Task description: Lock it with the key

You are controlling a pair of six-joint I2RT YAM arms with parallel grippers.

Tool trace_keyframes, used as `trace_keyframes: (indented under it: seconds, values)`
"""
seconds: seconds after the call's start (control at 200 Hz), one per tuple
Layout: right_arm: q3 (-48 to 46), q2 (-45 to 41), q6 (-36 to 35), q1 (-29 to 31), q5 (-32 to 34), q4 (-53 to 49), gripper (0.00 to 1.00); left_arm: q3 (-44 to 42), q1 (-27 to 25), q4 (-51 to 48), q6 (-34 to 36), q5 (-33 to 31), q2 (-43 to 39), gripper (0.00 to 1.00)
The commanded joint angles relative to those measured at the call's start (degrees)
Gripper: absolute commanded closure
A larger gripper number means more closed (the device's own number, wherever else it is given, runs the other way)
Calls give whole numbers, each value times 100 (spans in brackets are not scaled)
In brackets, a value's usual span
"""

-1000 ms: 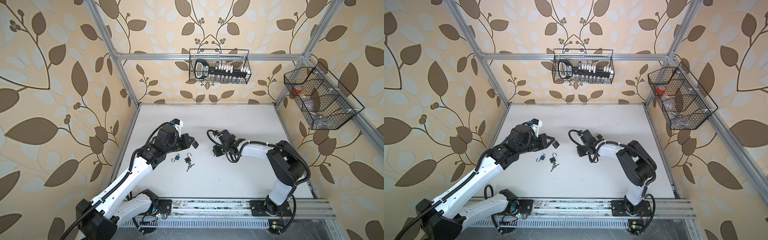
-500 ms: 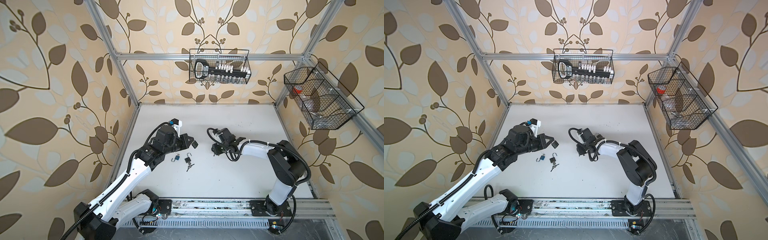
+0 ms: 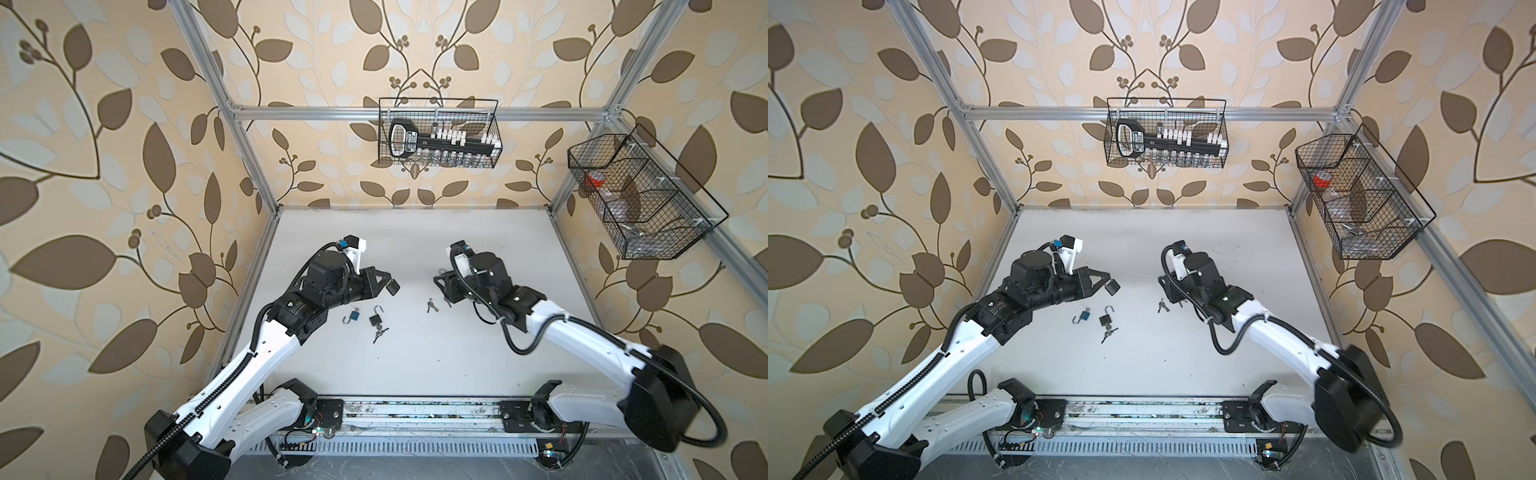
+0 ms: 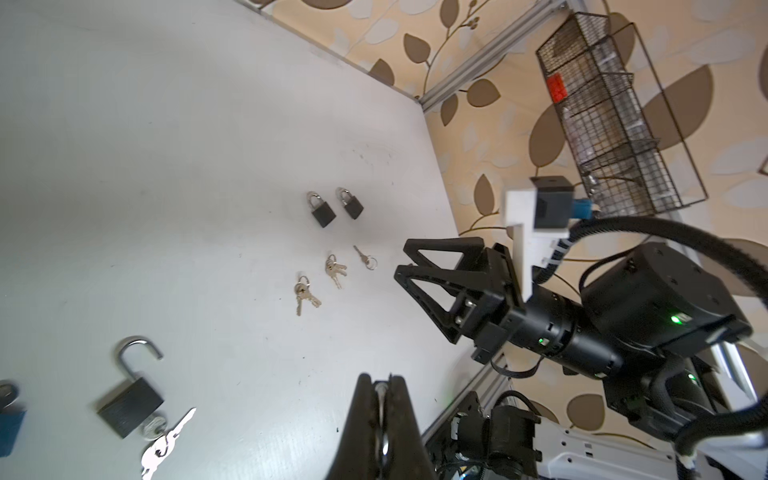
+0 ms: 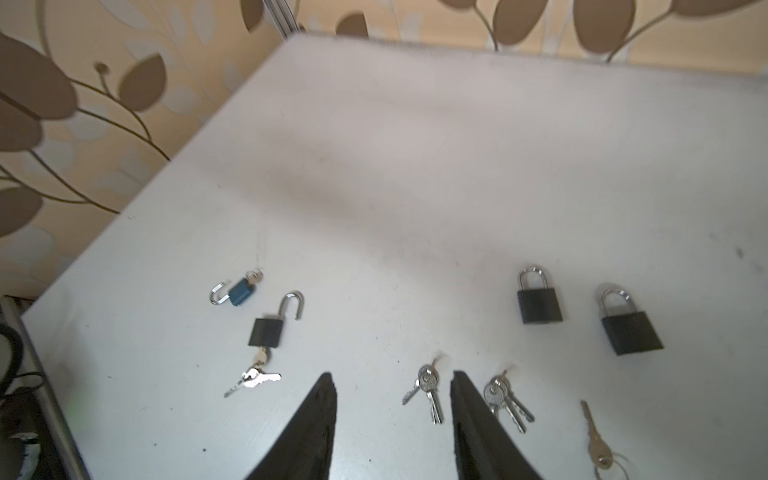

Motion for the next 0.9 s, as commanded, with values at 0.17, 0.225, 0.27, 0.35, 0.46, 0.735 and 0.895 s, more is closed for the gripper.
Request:
trace_keyframes:
  seconds: [0.17,0.225,0.27,0.35,0.46,0.735,0.895]
  values:
    - [-105,-1385,-519,786,267,99,50,162,-171,1257,-102,660,184,100]
    - [46,-1381,-516,957,332,-84,49,231,-335,1230,-59,457,249,100]
    - [146,-1356,-516,1088,372,-225,48,302,-479,1185,-30,263,307,100]
    - [310,-1250,-521,1268,422,-441,46,433,-719,1088,6,-55,411,100]
    - [460,-1130,-563,1459,610,-581,42,632,-1000,938,34,-401,547,100]
    - [589,-866,-595,1566,433,-514,39,851,-1350,895,96,-526,797,100]
    - [593,-847,-556,1576,482,-444,45,820,-1376,909,104,-535,762,100]
